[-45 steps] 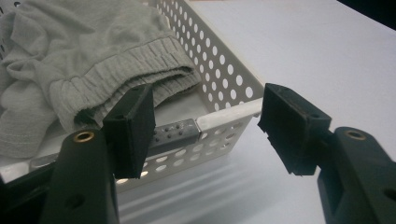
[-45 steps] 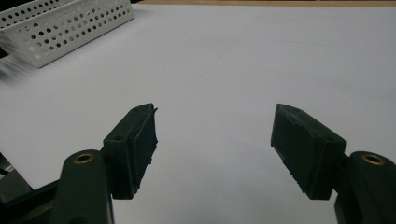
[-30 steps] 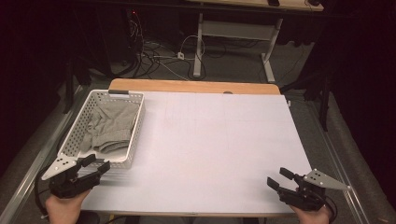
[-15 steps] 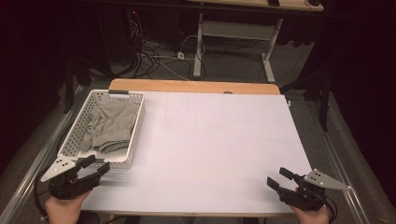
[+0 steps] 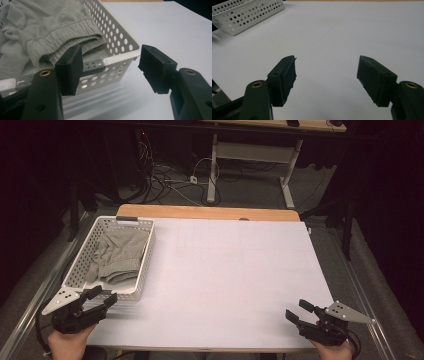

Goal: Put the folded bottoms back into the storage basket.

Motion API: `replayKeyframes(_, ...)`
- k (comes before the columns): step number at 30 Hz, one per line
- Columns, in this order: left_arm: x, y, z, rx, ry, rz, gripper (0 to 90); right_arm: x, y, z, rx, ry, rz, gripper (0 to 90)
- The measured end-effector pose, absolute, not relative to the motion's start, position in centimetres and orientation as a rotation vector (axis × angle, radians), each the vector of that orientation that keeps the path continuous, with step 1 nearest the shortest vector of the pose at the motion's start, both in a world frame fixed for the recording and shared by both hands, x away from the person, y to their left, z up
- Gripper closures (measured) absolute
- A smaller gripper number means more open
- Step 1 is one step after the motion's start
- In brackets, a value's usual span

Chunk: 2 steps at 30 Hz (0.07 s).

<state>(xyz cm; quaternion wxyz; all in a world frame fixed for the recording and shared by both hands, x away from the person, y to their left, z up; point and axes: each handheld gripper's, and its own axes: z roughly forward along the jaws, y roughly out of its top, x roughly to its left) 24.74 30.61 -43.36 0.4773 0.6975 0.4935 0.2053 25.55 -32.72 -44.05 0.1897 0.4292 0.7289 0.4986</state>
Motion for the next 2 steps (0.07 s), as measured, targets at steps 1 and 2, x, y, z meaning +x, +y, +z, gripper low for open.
replayKeyframes(1, 24.75, 30.61, -43.36, 1.703, 1.205, 0.501, 34.6, 25.56, -32.72, -44.06, 1.206, 2.049, 1.402, 31.8)
replayKeyframes(2, 24.75, 30.61, -43.36, 1.703, 1.205, 0.501, 34.6, 25.58, -32.72, -44.06, 1.206, 2.050, 1.402, 31.8)
